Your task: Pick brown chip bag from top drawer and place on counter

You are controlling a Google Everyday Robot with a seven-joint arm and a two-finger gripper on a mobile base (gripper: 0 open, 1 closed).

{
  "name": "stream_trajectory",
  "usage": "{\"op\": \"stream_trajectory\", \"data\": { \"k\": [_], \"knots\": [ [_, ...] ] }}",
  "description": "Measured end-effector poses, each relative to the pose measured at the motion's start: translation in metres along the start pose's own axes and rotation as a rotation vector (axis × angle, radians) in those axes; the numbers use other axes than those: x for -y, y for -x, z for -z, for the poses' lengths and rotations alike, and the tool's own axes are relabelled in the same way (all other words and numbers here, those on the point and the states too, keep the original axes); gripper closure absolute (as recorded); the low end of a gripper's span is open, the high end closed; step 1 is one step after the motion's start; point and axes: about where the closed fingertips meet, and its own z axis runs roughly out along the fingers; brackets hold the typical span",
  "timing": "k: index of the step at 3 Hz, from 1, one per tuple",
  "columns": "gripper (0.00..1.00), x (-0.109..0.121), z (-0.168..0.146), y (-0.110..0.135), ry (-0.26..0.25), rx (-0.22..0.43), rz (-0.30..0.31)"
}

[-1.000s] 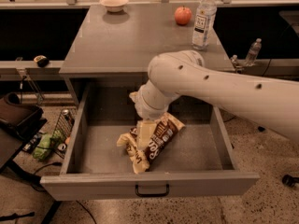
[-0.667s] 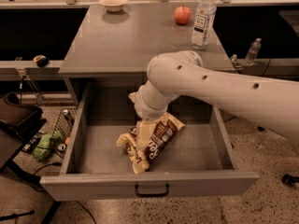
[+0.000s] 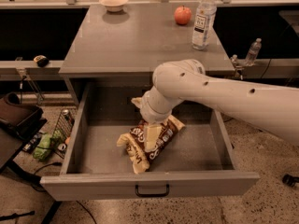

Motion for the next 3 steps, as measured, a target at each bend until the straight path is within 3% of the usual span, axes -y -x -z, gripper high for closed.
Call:
{"op": "stream_trajectory", "data": {
  "k": [1,2,3],
  "knots": [
    [0.0,-0.003,-0.021,-0.017,0.031,0.034,0.066],
    [0.18,-0.008,-0.05,-0.027,0.075,0.064,0.12],
    [0.41,-0.01,-0.063,-0.027,0.093,0.08,0.134]
  ]
}}
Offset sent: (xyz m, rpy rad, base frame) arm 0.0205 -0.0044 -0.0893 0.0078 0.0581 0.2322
